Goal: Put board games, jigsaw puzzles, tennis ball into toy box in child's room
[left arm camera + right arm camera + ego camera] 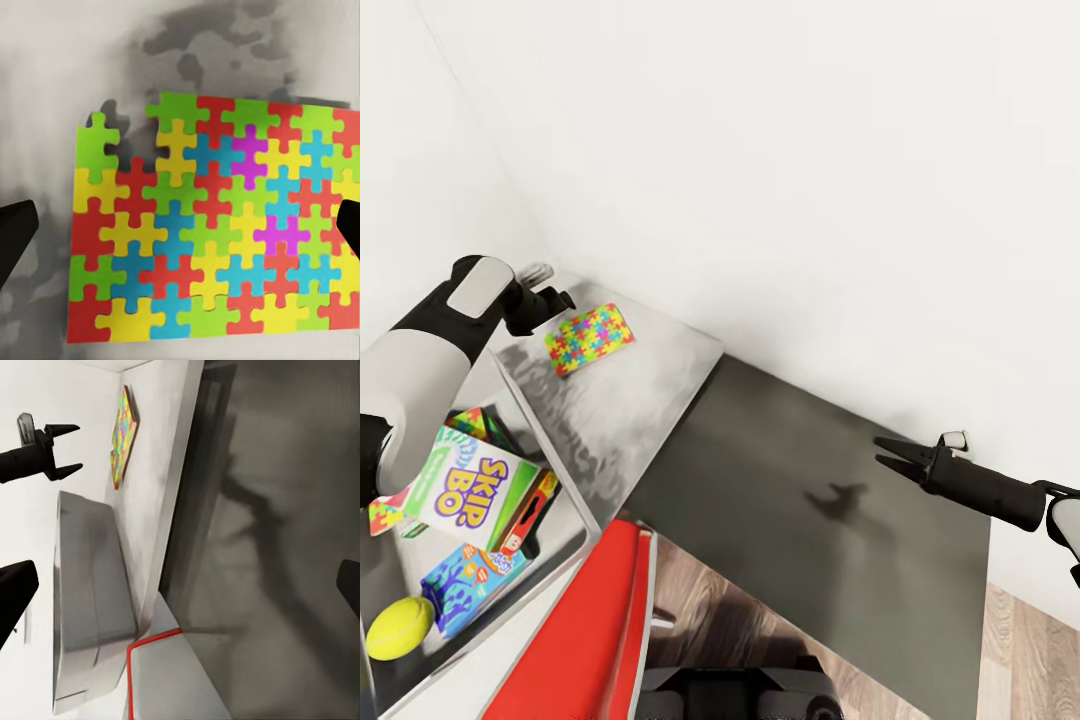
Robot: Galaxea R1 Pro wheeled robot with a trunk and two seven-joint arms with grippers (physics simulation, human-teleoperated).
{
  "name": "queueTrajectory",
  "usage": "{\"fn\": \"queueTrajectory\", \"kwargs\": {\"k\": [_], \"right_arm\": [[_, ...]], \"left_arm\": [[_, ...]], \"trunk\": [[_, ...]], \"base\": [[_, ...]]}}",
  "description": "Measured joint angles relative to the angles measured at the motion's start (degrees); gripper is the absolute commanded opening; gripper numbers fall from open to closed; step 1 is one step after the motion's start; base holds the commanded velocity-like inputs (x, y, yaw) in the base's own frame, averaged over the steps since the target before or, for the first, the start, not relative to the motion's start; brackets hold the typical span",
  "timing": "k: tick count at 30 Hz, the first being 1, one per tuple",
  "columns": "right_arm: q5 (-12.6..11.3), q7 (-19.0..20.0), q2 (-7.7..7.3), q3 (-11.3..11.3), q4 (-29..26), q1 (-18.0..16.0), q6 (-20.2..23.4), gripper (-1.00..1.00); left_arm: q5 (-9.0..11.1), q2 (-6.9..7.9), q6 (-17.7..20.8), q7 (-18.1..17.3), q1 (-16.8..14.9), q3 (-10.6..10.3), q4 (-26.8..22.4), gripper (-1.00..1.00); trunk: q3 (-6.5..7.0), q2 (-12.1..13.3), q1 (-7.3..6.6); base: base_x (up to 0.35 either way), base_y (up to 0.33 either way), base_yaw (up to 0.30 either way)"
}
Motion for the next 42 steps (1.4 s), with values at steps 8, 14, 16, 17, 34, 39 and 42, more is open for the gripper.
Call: {"fn": "queueTrajectory", "kwargs": {"k": [8, 14, 16, 17, 34, 39, 42], "right_arm": [[0.0, 0.0, 0.0, 0.01, 0.0, 0.0, 0.0, 1.0], [0.0, 0.0, 0.0, 0.0, 0.0, 0.0, 0.0, 1.0], [0.0, 0.0, 0.0, 0.0, 0.0, 0.0, 0.0, 1.0], [0.0, 0.0, 0.0, 0.0, 0.0, 0.0, 0.0, 1.0], [0.0, 0.0, 0.0, -0.02, 0.0, 0.0, 0.0, 1.0], [0.0, 0.0, 0.0, -0.05, 0.0, 0.0, 0.0, 1.0], [0.0, 0.0, 0.0, -0.06, 0.0, 0.0, 0.0, 1.0]], "left_arm": [[0.0, 0.06, -0.07, -0.05, 0.0, -0.1, -0.03, 1.0], [0.0, 0.06, -0.12, -0.06, 0.0, -0.18, -0.03, 1.0], [0.0, 0.07, -0.59, -0.08, 0.0, -0.2, -0.03, 1.0], [0.0, 0.07, -1.12, -0.13, 0.0, -0.2, -0.03, 1.0], [-0.06, 0.07, -6.75, -3.96, 0.0, -0.26, 0.08, 1.0], [-0.1, 0.07, -6.94, -4.28, -0.06, -0.29, 0.07, 1.0], [-0.12, 0.07, -6.97, -4.44, -0.07, -0.3, 0.06, 1.0]], "trunk": [[-0.75, 0.0, 0.0], [-1.31, 0.0, 0.0], [-1.49, 0.0, 0.0], [-1.59, 0.0, 0.0], [-3.17, 0.0, 0.0], [-3.64, 0.0, 0.0], [-3.92, 0.0, 0.0]], "base": [[0.0, 0.0, 0.0], [0.0, 0.0, 0.0], [0.0, 0.0, 0.0], [0.0, 0.0, 0.0], [0.0, 0.0, 0.0], [0.0, 0.0, 0.0], [0.0, 0.0, 0.0]]}}
